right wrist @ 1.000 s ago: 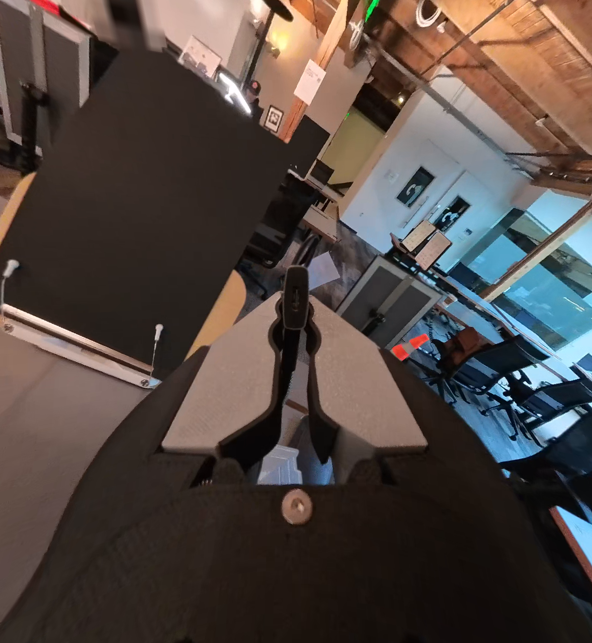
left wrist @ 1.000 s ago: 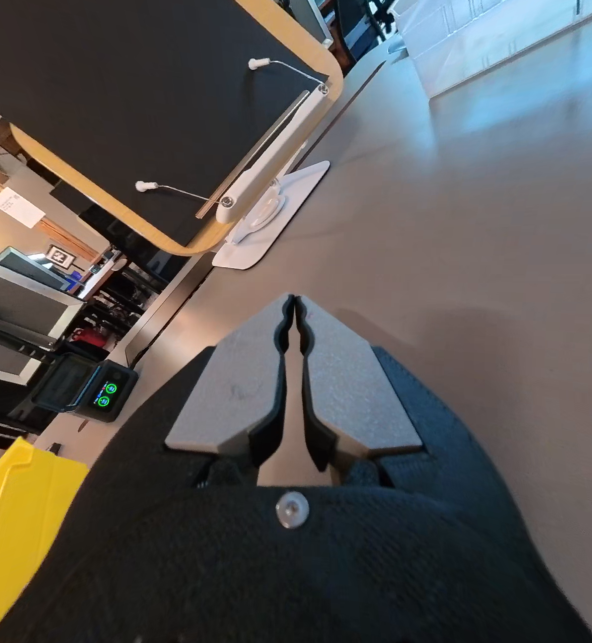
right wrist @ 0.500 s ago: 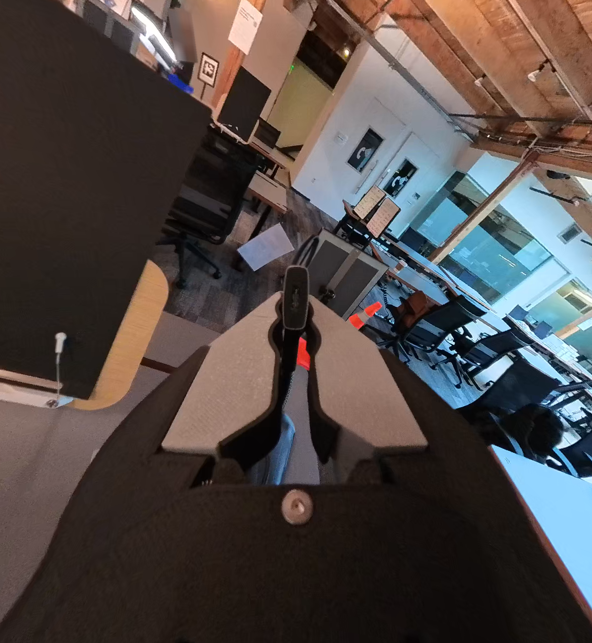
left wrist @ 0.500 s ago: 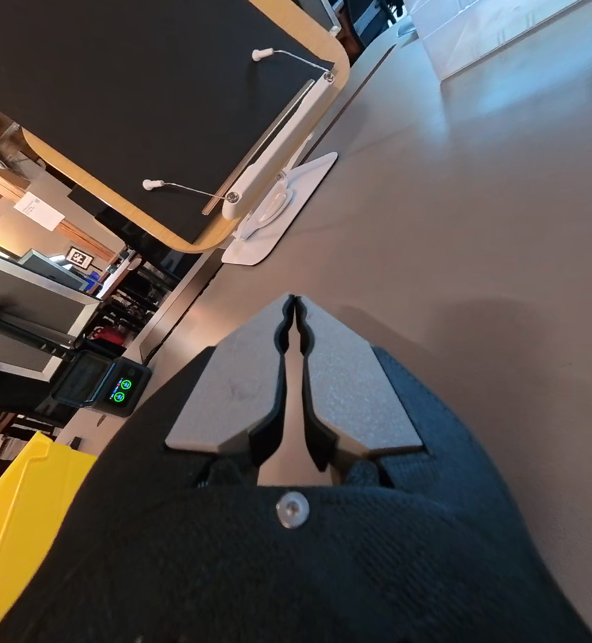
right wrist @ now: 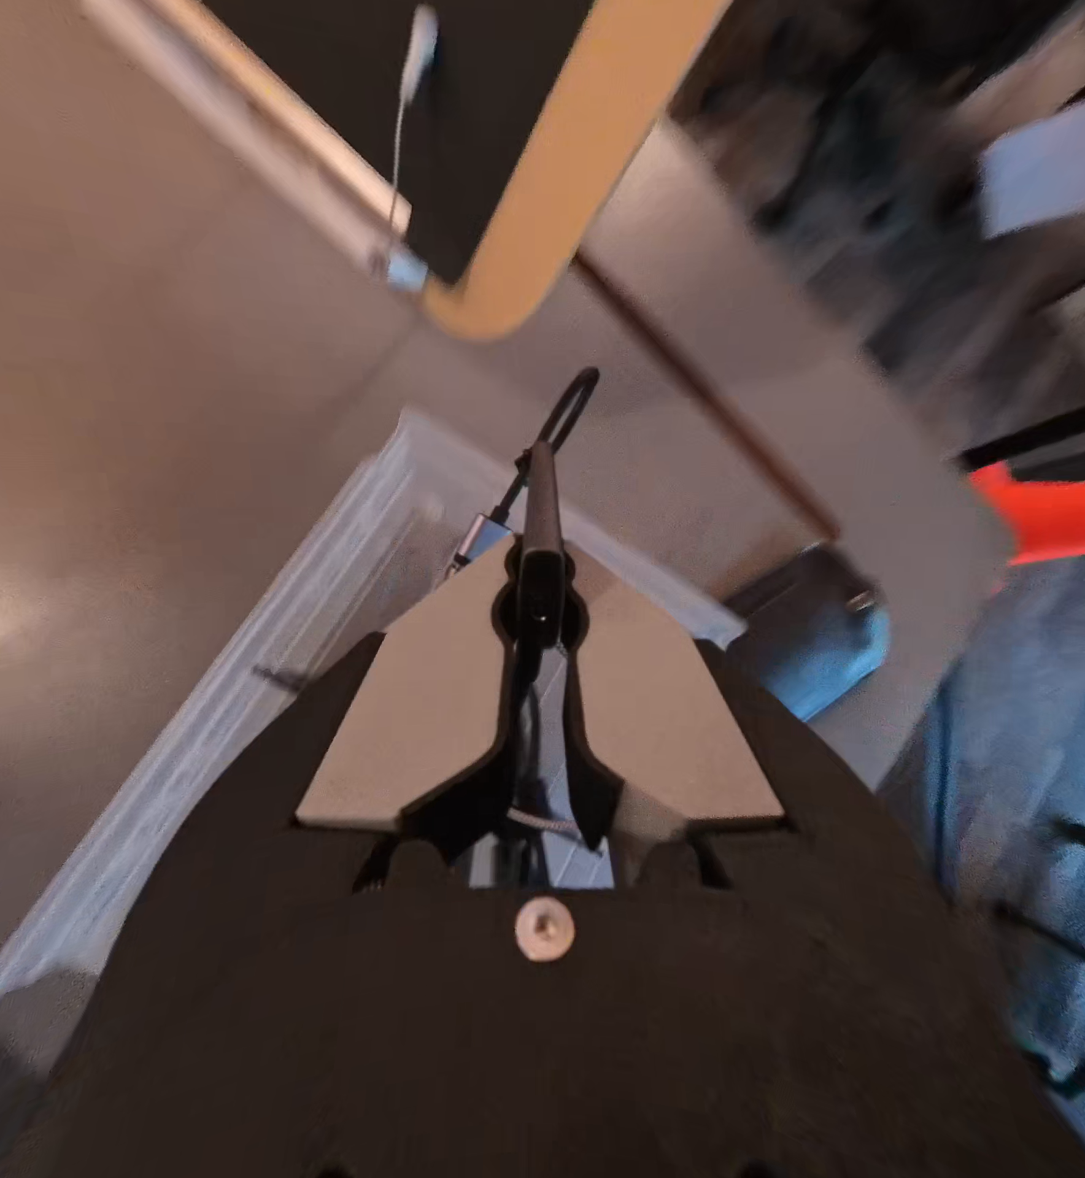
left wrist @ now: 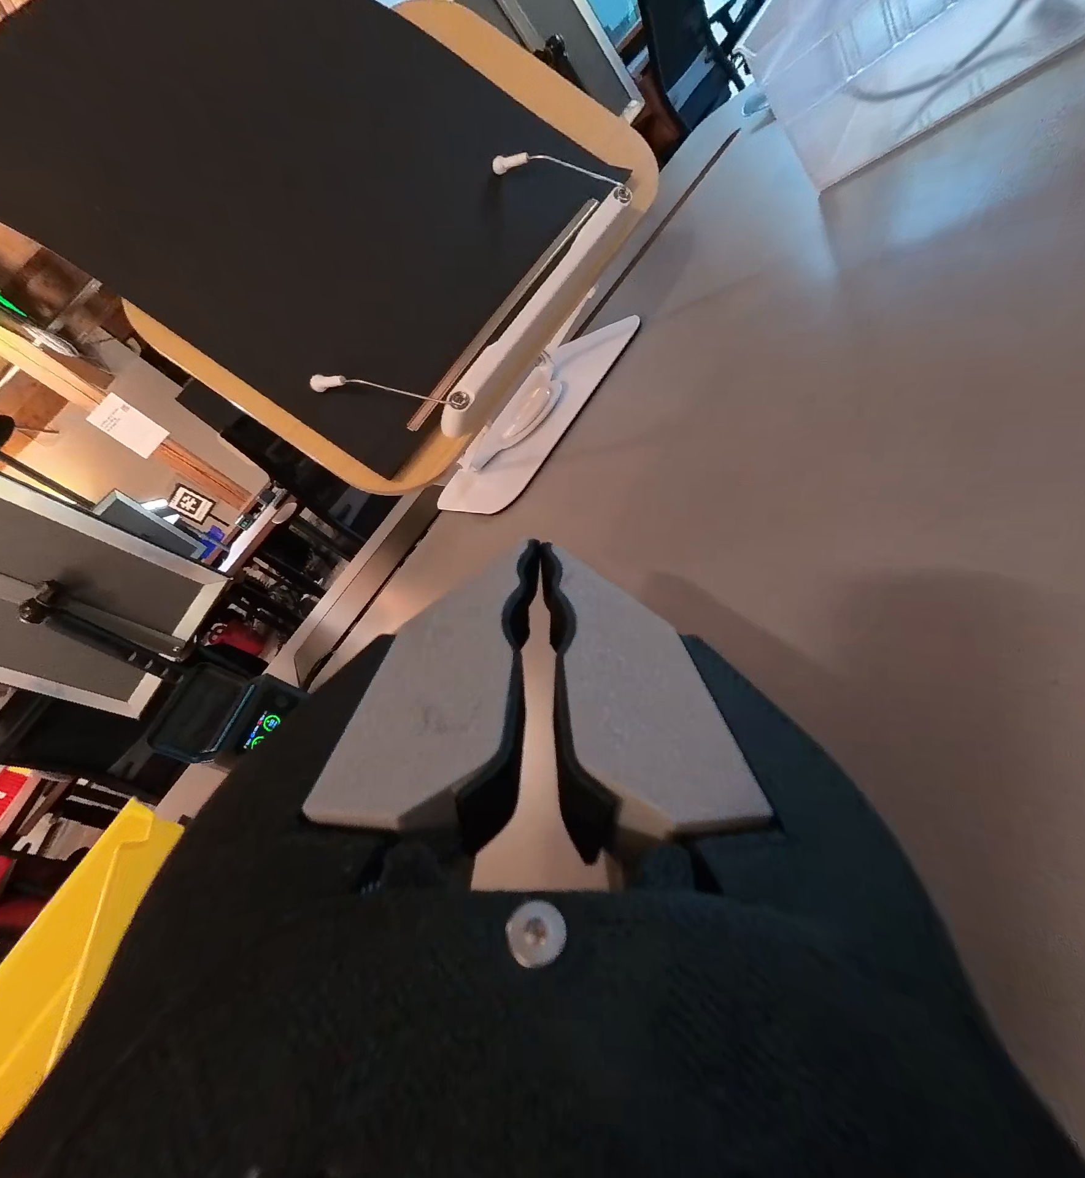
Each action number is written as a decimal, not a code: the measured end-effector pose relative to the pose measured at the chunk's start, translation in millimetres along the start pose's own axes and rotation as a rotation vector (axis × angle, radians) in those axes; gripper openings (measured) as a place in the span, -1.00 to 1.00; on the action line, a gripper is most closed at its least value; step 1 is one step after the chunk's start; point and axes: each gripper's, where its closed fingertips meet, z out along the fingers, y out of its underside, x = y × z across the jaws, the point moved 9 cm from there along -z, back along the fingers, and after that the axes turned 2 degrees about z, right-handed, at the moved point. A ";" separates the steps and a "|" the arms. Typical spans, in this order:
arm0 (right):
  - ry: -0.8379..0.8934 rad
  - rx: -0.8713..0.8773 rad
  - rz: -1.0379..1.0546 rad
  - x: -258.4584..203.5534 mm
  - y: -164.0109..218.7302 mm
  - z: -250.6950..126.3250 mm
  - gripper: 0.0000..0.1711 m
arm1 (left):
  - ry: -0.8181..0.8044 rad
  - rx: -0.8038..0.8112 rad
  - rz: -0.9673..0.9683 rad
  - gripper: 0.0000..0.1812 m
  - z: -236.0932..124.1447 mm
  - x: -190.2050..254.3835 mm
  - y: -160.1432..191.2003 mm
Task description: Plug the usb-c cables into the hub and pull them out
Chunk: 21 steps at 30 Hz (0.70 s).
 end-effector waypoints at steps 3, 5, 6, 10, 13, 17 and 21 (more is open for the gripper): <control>-0.122 -0.223 -0.002 -4.3 29.2 27.6 -0.93 | 0.016 -0.009 0.016 -1.00 1.6 3.6 0.4; -0.120 -0.286 -0.012 -2.3 35.7 36.6 -0.93 | 0.025 -0.019 0.029 -1.00 3.0 5.8 1.4; -0.109 -0.319 -0.018 -0.7 38.6 41.2 -0.94 | 0.028 -0.025 0.032 -1.00 3.6 6.5 2.1; -0.106 -0.613 -0.074 0.0 59.1 64.5 -0.94 | 0.029 -0.040 0.022 -1.00 4.5 6.1 5.2; -0.089 -0.732 -0.107 -0.2 54.4 78.2 -0.94 | 0.033 -0.048 0.014 -1.00 5.6 6.1 6.7; -0.013 -0.911 -0.169 -4.0 46.1 107.0 -0.95 | 0.048 -0.064 0.037 -1.00 8.0 10.0 7.7; 0.063 -1.060 -0.360 -23.5 62.7 149.6 -0.89 | 0.050 -0.069 0.028 -1.00 7.4 9.5 9.1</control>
